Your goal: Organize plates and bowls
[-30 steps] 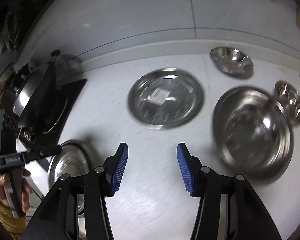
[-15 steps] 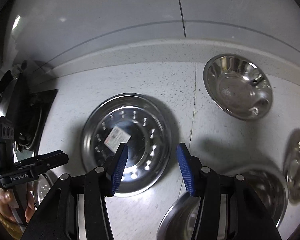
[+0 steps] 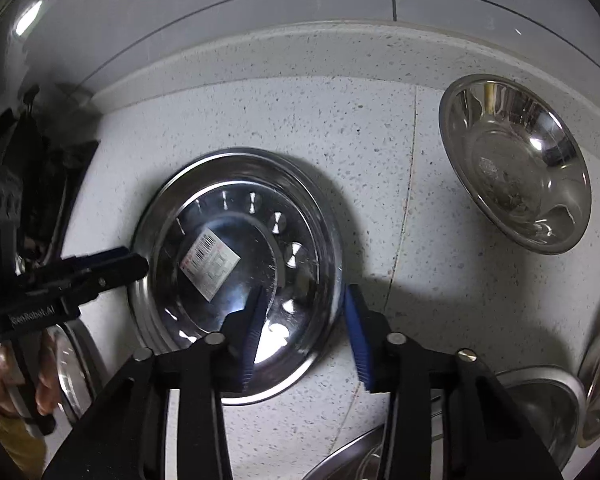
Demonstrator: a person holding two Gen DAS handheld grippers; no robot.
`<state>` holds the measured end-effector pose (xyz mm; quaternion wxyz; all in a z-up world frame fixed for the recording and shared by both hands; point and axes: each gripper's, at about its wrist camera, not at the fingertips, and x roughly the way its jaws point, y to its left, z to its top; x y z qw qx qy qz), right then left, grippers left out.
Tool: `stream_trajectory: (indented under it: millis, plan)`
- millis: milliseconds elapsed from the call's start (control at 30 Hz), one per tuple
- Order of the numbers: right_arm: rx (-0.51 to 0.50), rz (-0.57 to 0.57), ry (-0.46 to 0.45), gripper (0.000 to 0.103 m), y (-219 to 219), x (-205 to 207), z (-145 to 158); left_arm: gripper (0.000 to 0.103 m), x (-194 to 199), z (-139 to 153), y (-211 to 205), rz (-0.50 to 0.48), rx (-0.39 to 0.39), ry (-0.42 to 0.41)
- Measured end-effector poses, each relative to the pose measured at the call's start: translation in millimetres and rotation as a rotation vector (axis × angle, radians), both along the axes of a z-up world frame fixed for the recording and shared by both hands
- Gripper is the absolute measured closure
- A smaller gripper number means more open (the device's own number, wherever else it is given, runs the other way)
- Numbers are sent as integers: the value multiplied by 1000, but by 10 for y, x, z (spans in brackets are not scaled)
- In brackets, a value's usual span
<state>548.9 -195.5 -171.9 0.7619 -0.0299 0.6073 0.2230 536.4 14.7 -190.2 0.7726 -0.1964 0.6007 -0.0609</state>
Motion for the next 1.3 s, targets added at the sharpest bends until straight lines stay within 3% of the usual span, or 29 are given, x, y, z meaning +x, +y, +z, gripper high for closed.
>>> stream_trajectory:
  millis: [100,200,267,600,767,1000,1167,1300]
  plan:
    - [-19,1,-13,83,4,-20,-37,95,16,-35,-13,0,14,7]
    - [-35,-8,-34,86,-14,-38,-31,95,-30,-60,96,28,-23,17]
    - [-28,-9,-40,93,-44,-35,-14,95,-73,-29,122,32,-34,7]
    - [-5,-16,-117,94,-113,-225,346,95,-544,307,312,50,-135,-46]
    - [-5,-28,-177,94,-111,-539,692,95,-928,648,455,23,-150,-110]
    - [-2,-52,-243,94,224,-1092,1095,95,-1609,1158,844,4,-140,-184]
    - [35,-41,-272,94,619,-1605,1213,95,-2026,1363,1278,6,-122,-198]
    - [61,-25,-273,94,885,-2034,1166,95,-2378,1349,1593,10,-98,-185]
